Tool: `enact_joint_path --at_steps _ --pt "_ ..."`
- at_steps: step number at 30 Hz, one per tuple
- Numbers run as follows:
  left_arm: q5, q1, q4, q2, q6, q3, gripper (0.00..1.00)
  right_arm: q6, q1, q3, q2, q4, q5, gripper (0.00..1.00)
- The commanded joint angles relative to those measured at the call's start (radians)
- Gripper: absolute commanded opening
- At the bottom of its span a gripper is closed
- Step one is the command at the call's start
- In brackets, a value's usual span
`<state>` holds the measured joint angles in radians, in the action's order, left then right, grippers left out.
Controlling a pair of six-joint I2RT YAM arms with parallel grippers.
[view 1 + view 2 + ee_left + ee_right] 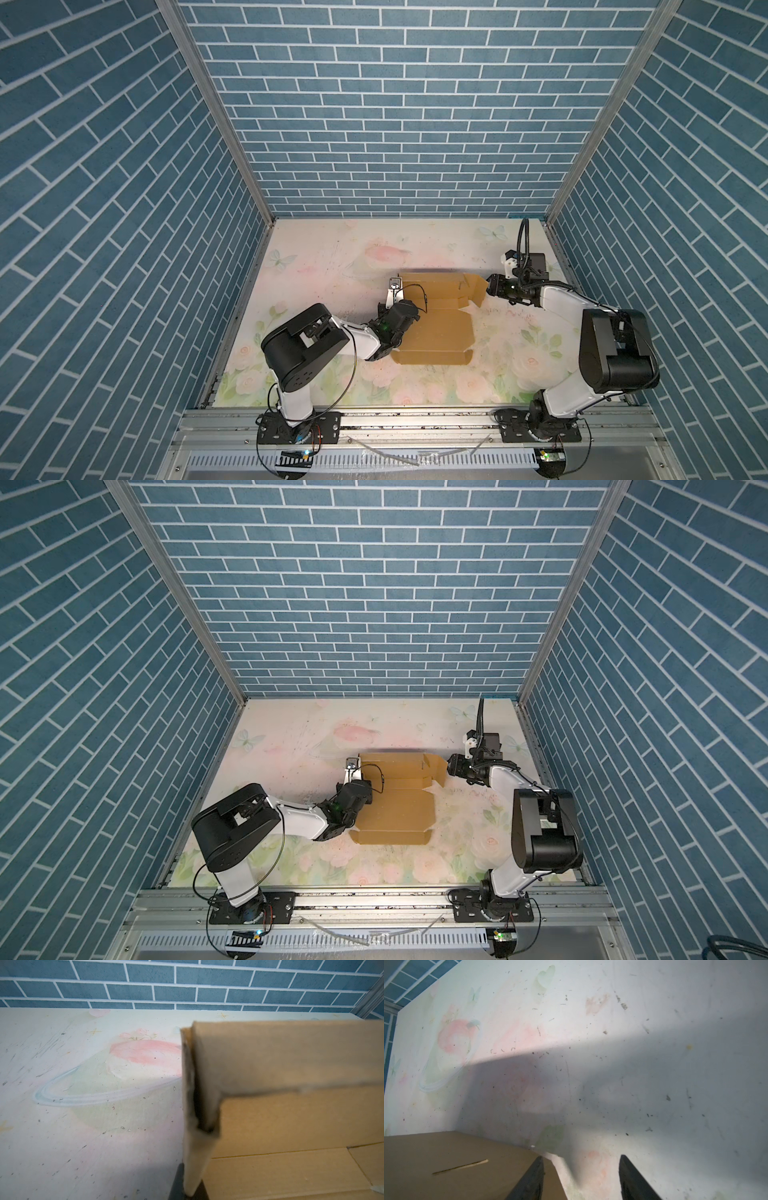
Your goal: Fold the paper box
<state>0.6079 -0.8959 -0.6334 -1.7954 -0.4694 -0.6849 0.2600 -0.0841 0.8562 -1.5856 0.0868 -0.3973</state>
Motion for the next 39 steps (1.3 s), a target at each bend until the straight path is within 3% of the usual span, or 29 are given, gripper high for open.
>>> enact_joint_path --at_steps 1,30,39 --pt "-0.059 0.002 0.134 -0.03 -0.015 0.017 0.01 -0.065 -0.03 0.019 0.003 -0.016 -0.041 0.57" --pt "-0.066 0.0 0.144 -0.053 -0.024 -0.007 0.01 0.006 -0.193 -0.209 0.284 -0.003 0.102 0.56" --pt "-0.064 0.0 0.145 -0.052 -0.023 -0.009 0.01 0.033 -0.211 -0.201 0.351 0.089 0.1 0.56"
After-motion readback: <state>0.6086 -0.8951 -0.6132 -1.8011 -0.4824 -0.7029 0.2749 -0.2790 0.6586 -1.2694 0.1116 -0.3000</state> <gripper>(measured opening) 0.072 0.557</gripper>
